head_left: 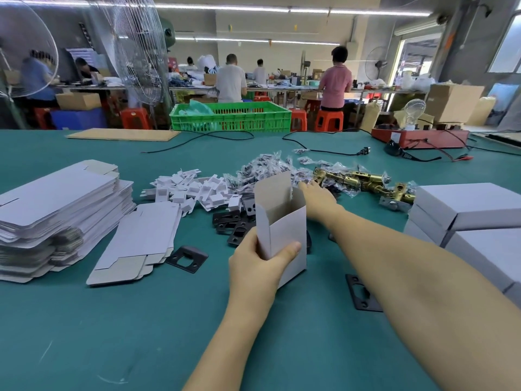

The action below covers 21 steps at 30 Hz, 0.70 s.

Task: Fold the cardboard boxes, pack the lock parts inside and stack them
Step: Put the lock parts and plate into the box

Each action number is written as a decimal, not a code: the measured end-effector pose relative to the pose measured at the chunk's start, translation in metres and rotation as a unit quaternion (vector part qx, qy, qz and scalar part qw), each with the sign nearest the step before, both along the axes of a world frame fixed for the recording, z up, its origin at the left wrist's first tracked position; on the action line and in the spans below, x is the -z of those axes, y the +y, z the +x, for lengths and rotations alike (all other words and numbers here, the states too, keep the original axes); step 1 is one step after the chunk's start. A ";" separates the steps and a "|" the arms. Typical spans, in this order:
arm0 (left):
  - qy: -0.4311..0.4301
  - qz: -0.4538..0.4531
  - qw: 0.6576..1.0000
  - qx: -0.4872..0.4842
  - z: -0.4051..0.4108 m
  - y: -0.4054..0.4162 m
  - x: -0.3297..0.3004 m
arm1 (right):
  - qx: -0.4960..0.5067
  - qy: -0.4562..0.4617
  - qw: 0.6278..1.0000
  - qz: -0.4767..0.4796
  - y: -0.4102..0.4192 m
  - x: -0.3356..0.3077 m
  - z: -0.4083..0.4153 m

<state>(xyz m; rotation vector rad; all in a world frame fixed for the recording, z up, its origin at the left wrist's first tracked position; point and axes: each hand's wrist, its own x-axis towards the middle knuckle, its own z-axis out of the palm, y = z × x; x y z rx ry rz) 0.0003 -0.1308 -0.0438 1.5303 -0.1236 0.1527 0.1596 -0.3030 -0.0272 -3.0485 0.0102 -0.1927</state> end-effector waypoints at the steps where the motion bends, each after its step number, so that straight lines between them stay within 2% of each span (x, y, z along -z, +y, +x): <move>1: 0.001 0.000 1.000 -0.001 0.000 0.000 0.000 | 0.001 -0.003 1.000 -0.005 0.001 0.001 0.001; 9: 0.001 -0.004 1.000 -0.008 0.003 0.001 0.004 | -0.014 -0.056 0.998 0.005 0.002 0.004 -0.001; 15: 0.002 -0.007 1.000 -0.009 0.003 0.002 0.005 | -0.026 -0.062 0.996 -0.056 -0.001 0.012 -0.020; 18: -0.002 0.005 1.000 -0.009 0.005 0.002 0.006 | -0.009 -0.077 0.997 -0.020 -0.003 0.009 -0.040; 21: -0.009 0.015 1.000 -0.013 0.004 0.002 0.006 | -0.013 -0.021 0.999 0.035 -0.005 0.006 -0.064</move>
